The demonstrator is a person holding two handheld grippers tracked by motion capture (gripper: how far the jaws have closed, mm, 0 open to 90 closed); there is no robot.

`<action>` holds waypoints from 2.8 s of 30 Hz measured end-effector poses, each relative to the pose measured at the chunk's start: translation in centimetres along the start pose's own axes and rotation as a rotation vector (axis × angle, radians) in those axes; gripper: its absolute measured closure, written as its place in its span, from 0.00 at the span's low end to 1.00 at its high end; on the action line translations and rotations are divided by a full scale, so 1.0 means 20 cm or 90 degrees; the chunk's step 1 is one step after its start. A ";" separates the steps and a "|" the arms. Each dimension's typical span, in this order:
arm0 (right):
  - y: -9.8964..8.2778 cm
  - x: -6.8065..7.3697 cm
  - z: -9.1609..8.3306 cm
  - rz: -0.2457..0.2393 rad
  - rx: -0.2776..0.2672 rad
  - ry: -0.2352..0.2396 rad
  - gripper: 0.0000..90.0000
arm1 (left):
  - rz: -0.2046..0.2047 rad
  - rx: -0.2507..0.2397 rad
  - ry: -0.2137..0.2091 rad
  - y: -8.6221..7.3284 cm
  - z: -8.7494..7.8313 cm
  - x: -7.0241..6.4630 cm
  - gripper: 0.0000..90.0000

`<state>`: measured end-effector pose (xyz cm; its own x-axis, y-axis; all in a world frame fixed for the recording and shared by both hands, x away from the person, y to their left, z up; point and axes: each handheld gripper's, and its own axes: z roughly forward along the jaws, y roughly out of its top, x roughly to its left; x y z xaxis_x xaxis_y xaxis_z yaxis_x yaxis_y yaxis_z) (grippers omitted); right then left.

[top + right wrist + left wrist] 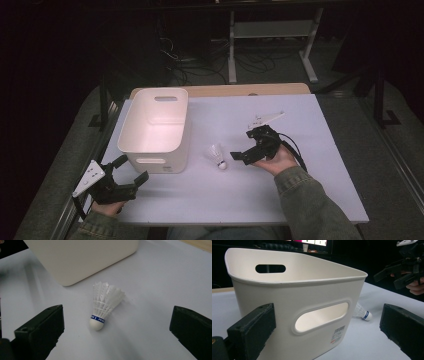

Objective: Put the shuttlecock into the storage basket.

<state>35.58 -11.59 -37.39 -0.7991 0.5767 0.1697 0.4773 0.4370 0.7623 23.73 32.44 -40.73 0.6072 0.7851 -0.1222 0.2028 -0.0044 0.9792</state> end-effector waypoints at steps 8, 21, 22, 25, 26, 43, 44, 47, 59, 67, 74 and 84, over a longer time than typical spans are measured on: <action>0.01 0.02 0.07 0.003 0.013 0.012 0.00 | 0.002 0.001 0.000 0.00 0.00 0.00 0.00; 0.02 0.02 0.15 0.028 0.046 0.020 0.00 | 0.003 0.002 0.001 0.00 0.00 0.00 0.00; 0.02 0.02 0.15 0.031 0.047 0.022 0.00 | 0.003 0.002 0.001 0.00 0.00 0.00 0.00; 0.02 0.02 0.16 0.030 0.053 0.021 0.00 | 0.002 0.002 0.001 0.00 0.00 0.00 0.00; 0.02 0.02 0.17 0.027 0.059 0.021 0.00 | 0.002 0.001 0.002 0.00 0.00 0.00 0.00; 0.01 0.00 0.24 0.064 0.084 0.034 0.00 | -0.003 -0.001 0.001 0.00 0.00 0.00 0.00; 0.01 0.00 0.25 0.069 0.086 0.034 0.00 | -0.004 0.000 0.001 0.00 0.00 0.00 0.00; 0.01 0.00 0.27 0.073 0.098 0.034 0.00 | -0.005 -0.001 0.001 0.00 0.00 0.00 0.00; -0.01 -0.02 0.35 0.088 0.132 0.034 0.01 | -0.004 0.001 -0.001 0.00 0.00 0.00 0.00; -0.02 -0.03 0.37 0.104 0.136 0.041 0.12 | -0.004 0.003 -0.001 0.00 0.00 0.00 0.00; -0.02 -0.01 0.39 0.106 0.157 0.048 0.17 | -0.007 0.001 -0.002 0.00 0.00 0.00 0.00; -0.03 -0.01 0.40 0.114 0.177 0.065 0.27 | -0.005 0.003 -0.001 0.00 0.00 0.00 0.00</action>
<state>38.37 -6.39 -42.96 -0.7189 0.5958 0.3581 0.6840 0.5145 0.5171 23.73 32.45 -40.76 0.6070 0.7840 -0.1298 0.2105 -0.0011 0.9776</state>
